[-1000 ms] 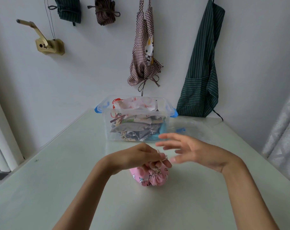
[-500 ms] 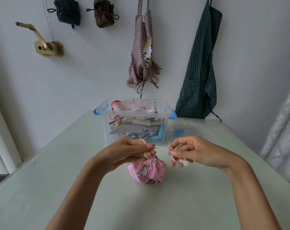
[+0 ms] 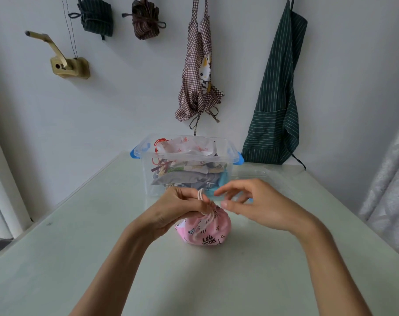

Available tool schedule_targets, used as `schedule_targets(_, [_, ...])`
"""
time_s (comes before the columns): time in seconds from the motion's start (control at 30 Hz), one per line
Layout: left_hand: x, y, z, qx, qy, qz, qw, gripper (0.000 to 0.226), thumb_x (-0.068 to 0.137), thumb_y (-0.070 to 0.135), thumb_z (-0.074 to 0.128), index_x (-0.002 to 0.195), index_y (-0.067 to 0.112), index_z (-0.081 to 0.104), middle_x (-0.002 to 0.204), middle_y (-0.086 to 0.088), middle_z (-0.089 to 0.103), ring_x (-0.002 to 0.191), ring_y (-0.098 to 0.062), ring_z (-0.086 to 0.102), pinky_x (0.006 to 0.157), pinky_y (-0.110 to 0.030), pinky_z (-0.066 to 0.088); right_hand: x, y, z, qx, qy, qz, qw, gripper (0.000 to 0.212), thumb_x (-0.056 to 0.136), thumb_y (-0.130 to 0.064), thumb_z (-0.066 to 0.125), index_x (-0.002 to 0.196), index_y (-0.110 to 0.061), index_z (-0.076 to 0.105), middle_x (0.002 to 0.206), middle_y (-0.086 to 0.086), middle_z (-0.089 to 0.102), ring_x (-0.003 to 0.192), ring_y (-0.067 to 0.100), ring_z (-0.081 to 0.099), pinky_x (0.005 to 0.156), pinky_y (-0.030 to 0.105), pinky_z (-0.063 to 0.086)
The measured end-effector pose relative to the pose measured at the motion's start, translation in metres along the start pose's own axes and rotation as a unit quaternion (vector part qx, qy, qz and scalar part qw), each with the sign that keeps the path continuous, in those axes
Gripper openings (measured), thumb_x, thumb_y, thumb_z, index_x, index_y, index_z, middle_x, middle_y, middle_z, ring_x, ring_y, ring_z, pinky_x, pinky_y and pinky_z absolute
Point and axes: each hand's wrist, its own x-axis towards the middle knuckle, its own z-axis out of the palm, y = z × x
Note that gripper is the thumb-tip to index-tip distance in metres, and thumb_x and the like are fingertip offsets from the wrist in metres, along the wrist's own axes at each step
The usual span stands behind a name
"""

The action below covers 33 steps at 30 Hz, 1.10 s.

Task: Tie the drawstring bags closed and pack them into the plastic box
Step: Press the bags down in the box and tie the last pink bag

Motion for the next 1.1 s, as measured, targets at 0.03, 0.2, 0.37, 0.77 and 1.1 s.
schedule_targets(0.03, [0.000, 0.000, 0.000, 0.014, 0.004, 0.016, 1.000, 0.017, 0.063, -0.003, 0.074, 0.062, 0.014, 0.075, 0.071, -0.005, 0.073, 0.070, -0.012, 0.069, 0.070, -0.018, 0.056, 0.003, 0.002, 0.005, 0.017, -0.012, -0.010, 1.000, 0.016, 0.084, -0.031, 0.067, 0.099, -0.037, 0.068, 0.095, -0.008, 0.069, 0.080, 0.018, 0.065, 0.073, 0.021, 0.049])
schedule_targets(0.2, [0.000, 0.001, -0.002, 0.037, 0.051, 0.094, 0.994, 0.009, 0.062, -0.001, 0.070, 0.068, 0.006, 0.071, 0.073, -0.008, 0.074, 0.070, -0.013, 0.069, 0.068, -0.017, 0.053, 0.009, 0.003, 0.016, 0.144, 0.040, -0.043, 0.988, 0.012, 0.079, -0.015, 0.073, 0.089, -0.022, 0.075, 0.075, -0.006, 0.070, 0.052, 0.005, 0.057, 0.050, 0.007, 0.037])
schedule_targets(0.37, [-0.005, 0.006, 0.004, 0.092, 0.066, 0.166, 0.980, 0.022, 0.072, -0.013, 0.071, 0.068, 0.008, 0.069, 0.070, -0.009, 0.072, 0.065, -0.015, 0.070, 0.064, -0.018, 0.054, 0.013, 0.002, 0.029, 0.139, 0.071, -0.041, 0.987, 0.010, 0.065, -0.022, 0.066, 0.074, -0.020, 0.071, 0.062, -0.009, 0.065, 0.051, 0.008, 0.052, 0.050, 0.014, 0.038])
schedule_targets(0.77, [-0.002, -0.007, -0.001, 0.204, 0.199, 0.235, 0.929, 0.016, 0.072, 0.030, 0.078, 0.078, 0.016, 0.078, 0.073, 0.004, 0.075, 0.070, -0.015, 0.072, 0.071, -0.037, 0.059, 0.017, 0.013, 0.025, 0.188, 0.122, -0.017, 0.974, 0.011, 0.085, -0.020, 0.067, 0.088, -0.015, 0.076, 0.080, 0.000, 0.074, 0.060, 0.014, 0.064, 0.048, 0.020, 0.041])
schedule_targets(1.1, [0.001, -0.011, 0.004, 0.176, 0.173, 0.295, 0.923, 0.018, 0.071, 0.021, 0.077, 0.085, 0.011, 0.078, 0.078, 0.002, 0.076, 0.073, -0.012, 0.073, 0.070, -0.023, 0.057, 0.019, 0.017, 0.032, 0.325, 0.048, 0.018, 0.944, 0.016, 0.088, -0.011, 0.061, 0.096, -0.014, 0.074, 0.069, -0.006, 0.066, 0.056, 0.007, 0.053, 0.045, 0.015, 0.034])
